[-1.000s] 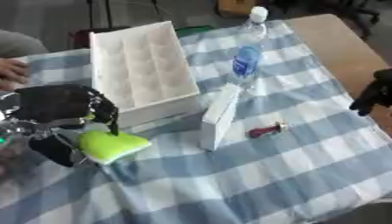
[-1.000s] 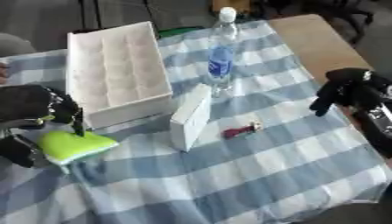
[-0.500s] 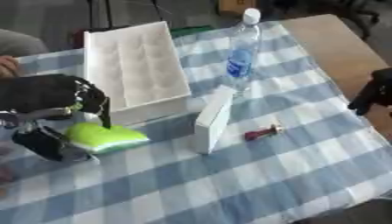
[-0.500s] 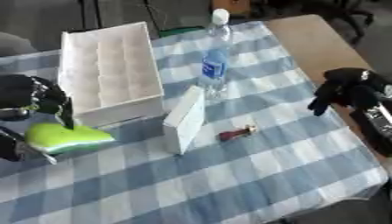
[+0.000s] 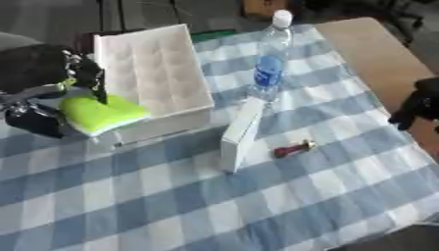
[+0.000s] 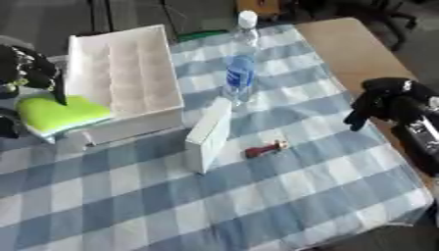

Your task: Pick up objects on the table and place them in the box.

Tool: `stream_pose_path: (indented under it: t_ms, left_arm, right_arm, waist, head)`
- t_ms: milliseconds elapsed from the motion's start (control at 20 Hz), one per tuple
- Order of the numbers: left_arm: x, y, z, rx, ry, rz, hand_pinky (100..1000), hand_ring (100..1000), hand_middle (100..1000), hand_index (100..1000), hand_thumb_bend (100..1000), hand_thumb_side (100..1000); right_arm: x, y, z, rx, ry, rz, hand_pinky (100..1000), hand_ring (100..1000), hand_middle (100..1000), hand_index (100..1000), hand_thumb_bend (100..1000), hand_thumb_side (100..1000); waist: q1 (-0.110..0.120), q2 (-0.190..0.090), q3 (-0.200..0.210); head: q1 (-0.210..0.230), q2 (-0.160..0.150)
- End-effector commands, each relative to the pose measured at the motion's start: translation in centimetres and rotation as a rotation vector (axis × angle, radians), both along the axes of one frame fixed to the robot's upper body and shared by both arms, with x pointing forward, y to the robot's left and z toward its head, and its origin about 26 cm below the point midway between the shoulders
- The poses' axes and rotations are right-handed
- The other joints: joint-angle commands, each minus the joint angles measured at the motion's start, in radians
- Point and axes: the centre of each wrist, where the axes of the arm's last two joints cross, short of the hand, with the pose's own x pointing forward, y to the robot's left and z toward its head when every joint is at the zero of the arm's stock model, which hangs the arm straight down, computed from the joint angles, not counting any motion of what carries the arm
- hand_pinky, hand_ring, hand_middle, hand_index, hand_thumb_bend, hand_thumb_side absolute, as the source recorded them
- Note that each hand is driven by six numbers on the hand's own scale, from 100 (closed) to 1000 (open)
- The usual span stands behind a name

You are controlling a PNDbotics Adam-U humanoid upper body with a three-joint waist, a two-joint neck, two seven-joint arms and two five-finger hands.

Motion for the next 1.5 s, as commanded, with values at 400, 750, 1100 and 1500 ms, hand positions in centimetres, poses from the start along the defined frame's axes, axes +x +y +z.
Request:
stream_pose_path:
  t_ms: [400, 750, 1100, 1500]
  left_arm:
    - [3.0, 0.4, -0.8, -0.166, -0.155, 0.079, 630, 580, 565, 674, 381, 176]
    - [4.5, 1.4, -1.3, -0.126, -0.173, 0.157, 658, 621, 649, 770, 537, 211]
    - [5.3, 3.9, -2.5, -0.201, -0.195, 0.267, 704, 720, 784, 872, 557, 396]
    - [3.5, 4.2, -2.0, -0.581, -0.127, 0.203, 619, 655, 738, 820, 271, 550]
  right_arm:
    - [-0.1, 0.2, 0.9, -0.012, -0.029, 0.022, 587, 497, 598, 812, 100, 690]
    - [0.0, 0.4, 0.9, -0.014, -0.026, 0.032, 587, 497, 598, 812, 100, 691]
    - [0.0, 0.3, 0.9, -0.013, -0.025, 0.031, 587, 496, 597, 812, 100, 692]
    - [-0.1, 0.2, 0.9, -0.009, -0.029, 0.023, 587, 496, 598, 812, 100, 687]
  waist:
    - [-0.006, -0.016, -0.013]
    - [-0.003, -0.018, -0.021]
    - [-0.002, -0.018, -0.024]
    - [-0.009, -0.015, -0.010]
  head:
    - [0.017, -0.002]
    - [0.022, -0.001]
    - [0.017, -0.003]
    - [0.002, -0.013]
